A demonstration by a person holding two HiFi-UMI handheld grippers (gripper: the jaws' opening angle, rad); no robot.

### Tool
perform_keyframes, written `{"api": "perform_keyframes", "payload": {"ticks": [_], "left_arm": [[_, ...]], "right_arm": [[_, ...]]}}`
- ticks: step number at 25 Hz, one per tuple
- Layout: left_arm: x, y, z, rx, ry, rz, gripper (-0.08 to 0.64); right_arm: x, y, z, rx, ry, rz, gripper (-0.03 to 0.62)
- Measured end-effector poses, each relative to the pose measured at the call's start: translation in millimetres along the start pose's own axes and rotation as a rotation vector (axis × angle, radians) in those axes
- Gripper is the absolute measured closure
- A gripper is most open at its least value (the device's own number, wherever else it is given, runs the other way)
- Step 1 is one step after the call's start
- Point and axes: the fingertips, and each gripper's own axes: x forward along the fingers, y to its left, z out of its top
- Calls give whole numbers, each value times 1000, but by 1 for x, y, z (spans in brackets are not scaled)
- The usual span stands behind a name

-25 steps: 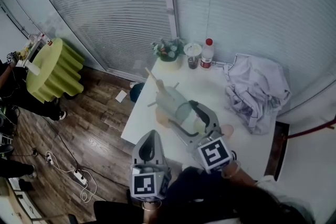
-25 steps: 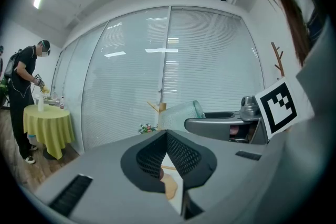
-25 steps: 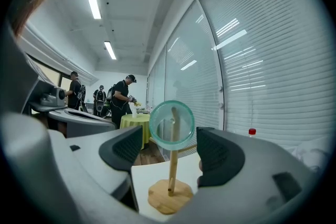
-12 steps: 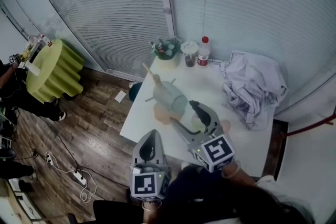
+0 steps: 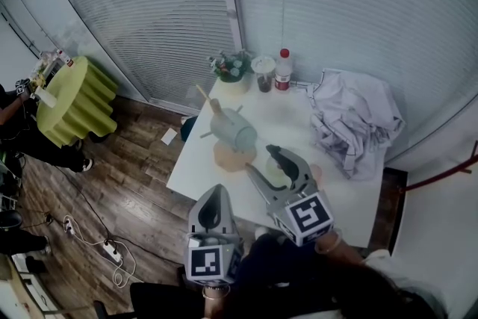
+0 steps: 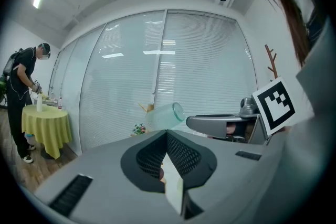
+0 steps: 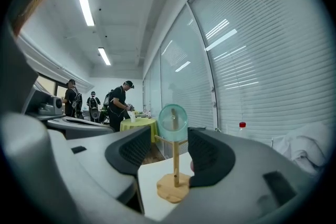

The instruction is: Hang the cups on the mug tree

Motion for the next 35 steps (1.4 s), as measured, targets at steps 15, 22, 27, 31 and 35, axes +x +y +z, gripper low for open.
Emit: {"api": "perform_keyframes", "payload": {"ticks": [15, 22, 27, 31, 35], "left_arm": [[-26, -34, -4, -7, -23, 20, 558], [-38, -52, -7, -18, -19, 38, 558], [-46, -64, -7, -15, -26, 43, 558], [-52, -71, -5, -11, -34, 50, 558], [-56, -80, -6, -7, -36, 57, 558]], "right_arm": [[-47, -2, 2, -2, -19, -9, 507], [-68, -4, 3, 4, -27, -9, 571], [-82, -5, 2, 7, -26, 0, 573], [-91, -4, 3, 2, -27, 8, 592], [-101, -6, 3, -4, -33, 14, 592]]}}
